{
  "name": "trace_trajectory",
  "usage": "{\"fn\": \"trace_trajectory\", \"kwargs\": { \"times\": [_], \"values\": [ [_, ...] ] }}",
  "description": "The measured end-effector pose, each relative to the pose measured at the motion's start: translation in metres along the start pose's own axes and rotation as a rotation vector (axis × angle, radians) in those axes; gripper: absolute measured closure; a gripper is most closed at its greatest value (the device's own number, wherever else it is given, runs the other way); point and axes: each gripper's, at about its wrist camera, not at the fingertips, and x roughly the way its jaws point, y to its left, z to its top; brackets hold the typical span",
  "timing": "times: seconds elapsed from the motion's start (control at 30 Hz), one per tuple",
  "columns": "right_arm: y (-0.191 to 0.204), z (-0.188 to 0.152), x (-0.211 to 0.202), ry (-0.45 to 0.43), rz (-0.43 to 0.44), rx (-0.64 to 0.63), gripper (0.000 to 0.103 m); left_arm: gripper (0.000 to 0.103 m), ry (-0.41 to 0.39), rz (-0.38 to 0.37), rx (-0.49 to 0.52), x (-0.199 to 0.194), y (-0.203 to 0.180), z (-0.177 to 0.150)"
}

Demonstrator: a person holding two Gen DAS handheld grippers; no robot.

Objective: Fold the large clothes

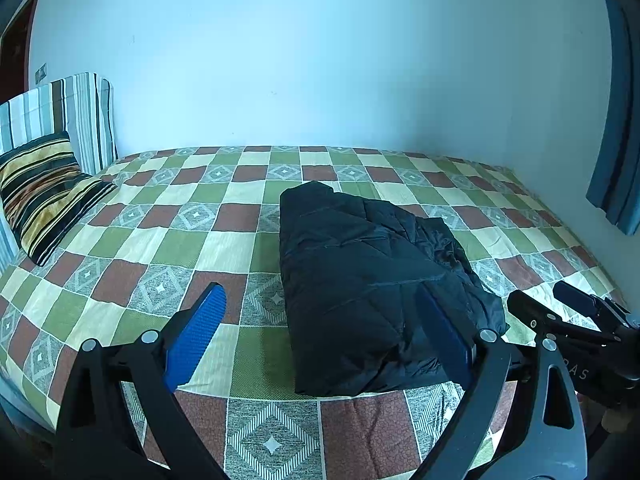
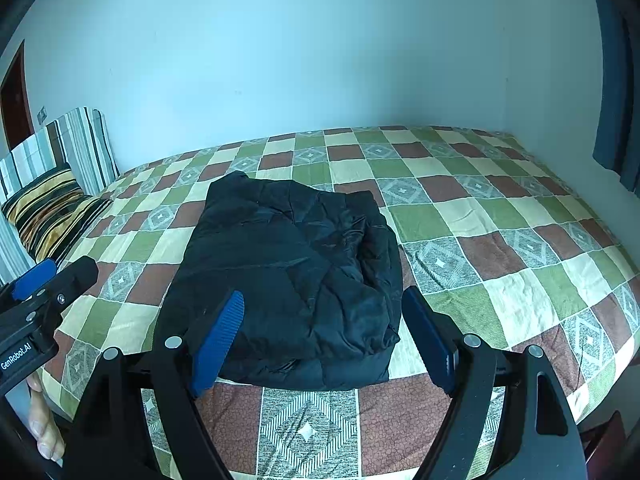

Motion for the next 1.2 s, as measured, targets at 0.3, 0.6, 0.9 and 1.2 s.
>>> {"fn": "trace_trajectory", "kwargs": {
  "times": [0.3, 0.6, 0.9, 1.2],
  "values": [
    [0.001, 0.0, -0.001, -0.003, 0.001, 0.0, 0.023, 0.008, -0.008, -0.002, 0.006, -0.004, -0.001, 0.0],
    [0.003, 0.0, -0.003, -0.007, -0.001, -0.001, 0.023, 0.007, -0.025, 0.004, 0.01, -0.01, 0.0, 0.001],
    [0.005, 0.0, -0.005, -0.01, -0.003, -0.004, 0.023, 0.002, -0.042, 0.049, 0.026, -0.014, 0.001, 0.005],
    [0.003, -0.002, 0.001, 0.004, -0.004, -0.004, 0.023, 0.002, -0.051, 0.081, 0.013, -0.01, 0.007, 0.008]
  ]
}}
